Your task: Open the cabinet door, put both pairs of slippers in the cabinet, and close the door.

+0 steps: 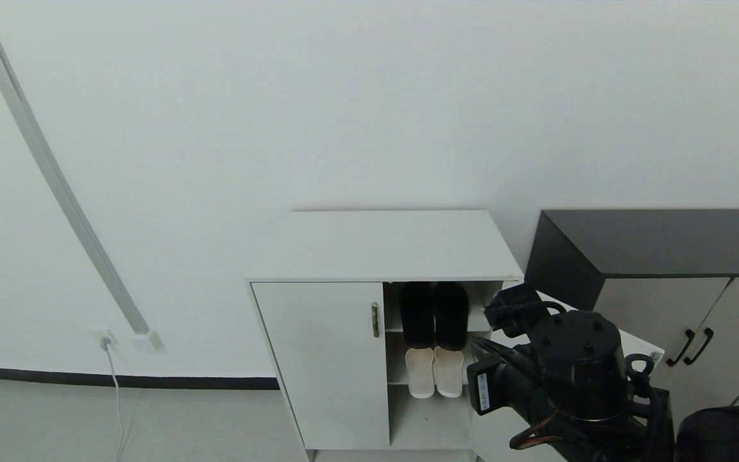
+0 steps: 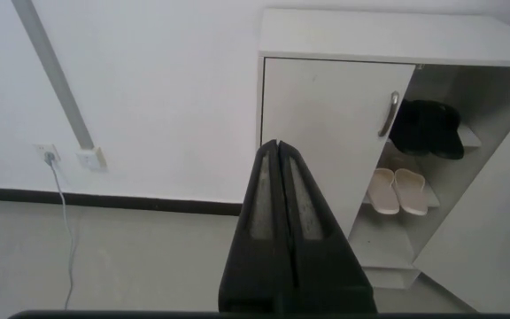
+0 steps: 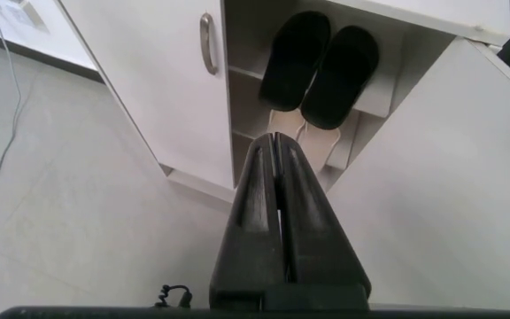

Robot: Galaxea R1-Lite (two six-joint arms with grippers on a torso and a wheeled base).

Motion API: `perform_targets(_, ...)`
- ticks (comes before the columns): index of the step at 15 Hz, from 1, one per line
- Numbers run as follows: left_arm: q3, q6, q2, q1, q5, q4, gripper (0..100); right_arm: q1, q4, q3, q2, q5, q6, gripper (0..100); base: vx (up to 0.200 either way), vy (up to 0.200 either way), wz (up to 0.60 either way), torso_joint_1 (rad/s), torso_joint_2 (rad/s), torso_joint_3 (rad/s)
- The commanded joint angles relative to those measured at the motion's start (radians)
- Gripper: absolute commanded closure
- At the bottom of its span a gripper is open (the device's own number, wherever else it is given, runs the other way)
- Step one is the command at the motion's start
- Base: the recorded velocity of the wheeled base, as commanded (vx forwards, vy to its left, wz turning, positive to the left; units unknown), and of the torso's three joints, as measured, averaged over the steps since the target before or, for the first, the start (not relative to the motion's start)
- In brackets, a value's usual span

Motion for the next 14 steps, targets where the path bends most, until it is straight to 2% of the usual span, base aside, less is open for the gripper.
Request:
perform_targets(1,0.000,0.000,0.000,0.000,-0.001,0.000,100,0.000,0.001,0.001,0.003,0.001,-0.001,100,0.000,0.000,-0.60,-0.002,0.00,0.007)
perform_targets(6,0.000,0.000,0.000,0.000,-0.001,0.000,100,-0.004,-0.002,-0.001,0.008,-0.001,-0.004,100,0.000,0.000,-0.60,0.002,0.00,0.000)
perform_targets(12,0.000,0.000,0.001,0.000,-0.003,0.000,100,-0.009,-0.002,-0.001,0.011,-0.001,-0.016,100,0.000,0.000,0.00,0.000,0.00,0.000)
perform_targets(14,0.000,0.001,0.001,0.000,-0.003,0.000,100,-0.010,-0.004,-0.001,0.011,-0.001,-0.016,100,-0.200,0.000,0.00,0.000,0.00,0.000)
